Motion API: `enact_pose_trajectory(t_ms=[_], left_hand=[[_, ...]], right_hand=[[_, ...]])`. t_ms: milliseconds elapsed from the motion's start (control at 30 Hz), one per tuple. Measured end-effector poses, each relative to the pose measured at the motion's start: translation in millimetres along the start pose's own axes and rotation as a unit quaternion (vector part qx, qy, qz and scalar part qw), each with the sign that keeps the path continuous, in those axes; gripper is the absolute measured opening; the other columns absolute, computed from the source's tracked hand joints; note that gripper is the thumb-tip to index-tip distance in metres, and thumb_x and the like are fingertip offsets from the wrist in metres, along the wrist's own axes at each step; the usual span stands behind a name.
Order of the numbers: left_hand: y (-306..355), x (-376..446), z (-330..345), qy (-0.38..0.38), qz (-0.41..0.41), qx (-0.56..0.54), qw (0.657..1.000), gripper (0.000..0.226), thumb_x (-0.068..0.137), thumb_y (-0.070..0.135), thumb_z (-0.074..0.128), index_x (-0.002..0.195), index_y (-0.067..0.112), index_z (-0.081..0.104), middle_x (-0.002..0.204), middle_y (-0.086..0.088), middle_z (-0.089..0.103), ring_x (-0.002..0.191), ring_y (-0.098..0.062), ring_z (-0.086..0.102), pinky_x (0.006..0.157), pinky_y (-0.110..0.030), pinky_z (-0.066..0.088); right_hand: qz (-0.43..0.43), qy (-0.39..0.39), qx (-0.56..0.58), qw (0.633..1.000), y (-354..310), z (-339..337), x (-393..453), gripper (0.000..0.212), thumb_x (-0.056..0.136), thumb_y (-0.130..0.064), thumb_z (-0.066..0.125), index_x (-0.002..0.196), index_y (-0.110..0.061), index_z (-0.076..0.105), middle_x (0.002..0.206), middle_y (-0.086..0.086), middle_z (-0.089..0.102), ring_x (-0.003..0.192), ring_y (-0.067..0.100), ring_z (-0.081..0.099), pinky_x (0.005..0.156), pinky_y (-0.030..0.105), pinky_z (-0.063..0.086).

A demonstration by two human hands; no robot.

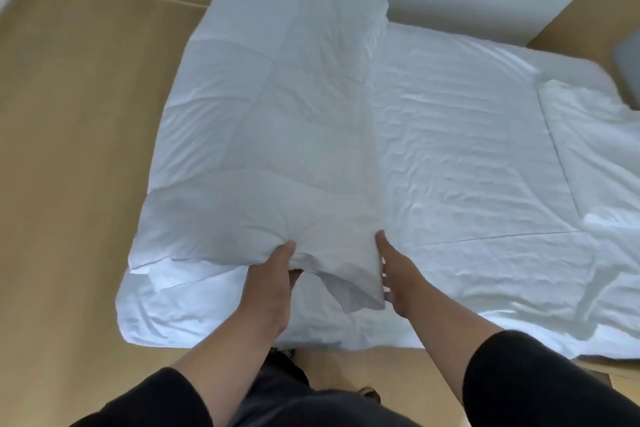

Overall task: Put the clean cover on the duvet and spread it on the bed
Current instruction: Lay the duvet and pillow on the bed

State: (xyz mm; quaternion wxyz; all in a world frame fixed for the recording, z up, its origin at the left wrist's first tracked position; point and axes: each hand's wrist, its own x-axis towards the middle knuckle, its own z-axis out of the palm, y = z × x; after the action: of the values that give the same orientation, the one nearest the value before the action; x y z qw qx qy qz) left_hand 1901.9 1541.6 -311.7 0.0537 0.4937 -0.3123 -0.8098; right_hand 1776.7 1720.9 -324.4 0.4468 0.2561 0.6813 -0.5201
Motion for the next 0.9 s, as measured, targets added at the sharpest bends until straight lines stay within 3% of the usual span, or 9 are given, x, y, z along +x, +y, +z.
enact_pose_trajectory(t_ms=[100, 200, 367, 467, 567, 633, 700, 800, 900], left_hand=[[12, -18, 9, -0.045, 0.034, 0.014, 0.998, 0.015, 0.096, 0.014, 0.064, 0.105, 0.010, 0.075, 0.106, -0.007, 0.077, 0.096, -0.020, 0.075, 0.071, -0.025, 0.059], [22, -26, 16, -0.039, 0.060, 0.032, 0.997, 0.017, 0.097, 0.014, 0.064, 0.111, 0.011, 0.072, 0.109, -0.006, 0.077, 0.102, -0.021, 0.073, 0.087, -0.035, 0.056], [9, -25, 32, 0.047, 0.074, 0.126, 0.988, 0.017, 0.091, 0.026, 0.074, 0.101, 0.012, 0.076, 0.097, 0.003, 0.078, 0.100, -0.020, 0.070, 0.099, -0.040, 0.053], [-17, -25, 72, 0.070, 0.075, 0.187, 0.977, 0.021, 0.089, 0.032, 0.076, 0.092, 0.011, 0.076, 0.090, 0.002, 0.078, 0.094, -0.022, 0.068, 0.101, -0.042, 0.051], [-55, -25, 143, 0.068, 0.100, 0.238, 0.964, 0.024, 0.088, 0.037, 0.075, 0.090, 0.013, 0.074, 0.087, 0.002, 0.076, 0.093, -0.023, 0.067, 0.088, -0.036, 0.052], [-89, -32, 203, 0.063, 0.119, 0.275, 0.952, 0.027, 0.088, 0.041, 0.075, 0.087, 0.015, 0.072, 0.083, 0.005, 0.072, 0.087, -0.019, 0.063, 0.074, -0.031, 0.046], [-136, -46, 269, 0.048, 0.128, 0.304, 0.943, 0.027, 0.089, 0.043, 0.072, 0.094, 0.016, 0.071, 0.094, 0.005, 0.071, 0.092, -0.014, 0.062, 0.079, -0.031, 0.043], [-223, -79, 374, -0.024, 0.096, 0.347, 0.933, 0.026, 0.092, 0.045, 0.068, 0.102, 0.021, 0.071, 0.101, 0.008, 0.073, 0.102, -0.014, 0.059, 0.093, -0.032, 0.040], [-309, -104, 462, -0.142, 0.037, 0.460, 0.876, 0.029, 0.094, 0.052, 0.061, 0.099, 0.026, 0.071, 0.090, 0.009, 0.077, 0.096, -0.010, 0.063, 0.093, -0.033, 0.046]], right_hand=[[0.022, -0.130, 0.116, 0.985, -44, 8, 4, 0.078, 0.080, -0.079, 0.060, 0.129, -0.018, 0.068, 0.129, 0.013, 0.069, 0.118, 0.036, 0.067, 0.105, 0.051, 0.048], [-0.019, -0.112, 0.072, 0.991, -86, 20, 0, 0.065, 0.081, -0.061, 0.076, 0.125, -0.014, 0.072, 0.123, 0.014, 0.072, 0.112, 0.038, 0.069, 0.105, 0.052, 0.049], [-0.137, -0.019, 0.012, 0.990, -138, -5, -5, 0.028, 0.079, -0.016, 0.084, 0.103, -0.008, 0.074, 0.097, 0.016, 0.078, 0.078, 0.033, 0.077, 0.063, 0.043, 0.062], [-0.196, -0.014, -0.009, 0.980, -162, -53, -6, 0.025, 0.076, -0.010, 0.081, 0.099, -0.011, 0.072, 0.097, 0.014, 0.077, 0.080, 0.035, 0.076, 0.068, 0.048, 0.063], [-0.240, -0.012, -0.016, 0.971, -184, -135, -1, 0.032, 0.072, -0.013, 0.082, 0.102, -0.014, 0.070, 0.102, 0.013, 0.075, 0.089, 0.036, 0.073, 0.079, 0.055, 0.061], [-0.265, -0.007, 0.011, 0.964, -193, -209, 3, 0.030, 0.072, -0.011, 0.083, 0.098, -0.015, 0.068, 0.097, 0.008, 0.075, 0.083, 0.030, 0.074, 0.068, 0.047, 0.063], [-0.282, -0.001, 0.033, 0.959, -199, -296, 5, 0.026, 0.073, -0.009, 0.084, 0.088, -0.015, 0.064, 0.087, -0.002, 0.073, 0.070, 0.019, 0.074, 0.053, 0.035, 0.061], [-0.276, 0.045, 0.017, 0.960, -190, -447, 0, 0.052, 0.072, -0.013, 0.084, 0.121, -0.014, 0.065, 0.118, 0.007, 0.070, 0.102, 0.032, 0.071, 0.085, 0.054, 0.060], [-0.262, 0.122, 0.033, 0.957, -170, -598, -8, 0.037, 0.074, -0.007, 0.082, 0.108, -0.010, 0.068, 0.107, 0.019, 0.072, 0.094, 0.041, 0.072, 0.081, 0.063, 0.059]])
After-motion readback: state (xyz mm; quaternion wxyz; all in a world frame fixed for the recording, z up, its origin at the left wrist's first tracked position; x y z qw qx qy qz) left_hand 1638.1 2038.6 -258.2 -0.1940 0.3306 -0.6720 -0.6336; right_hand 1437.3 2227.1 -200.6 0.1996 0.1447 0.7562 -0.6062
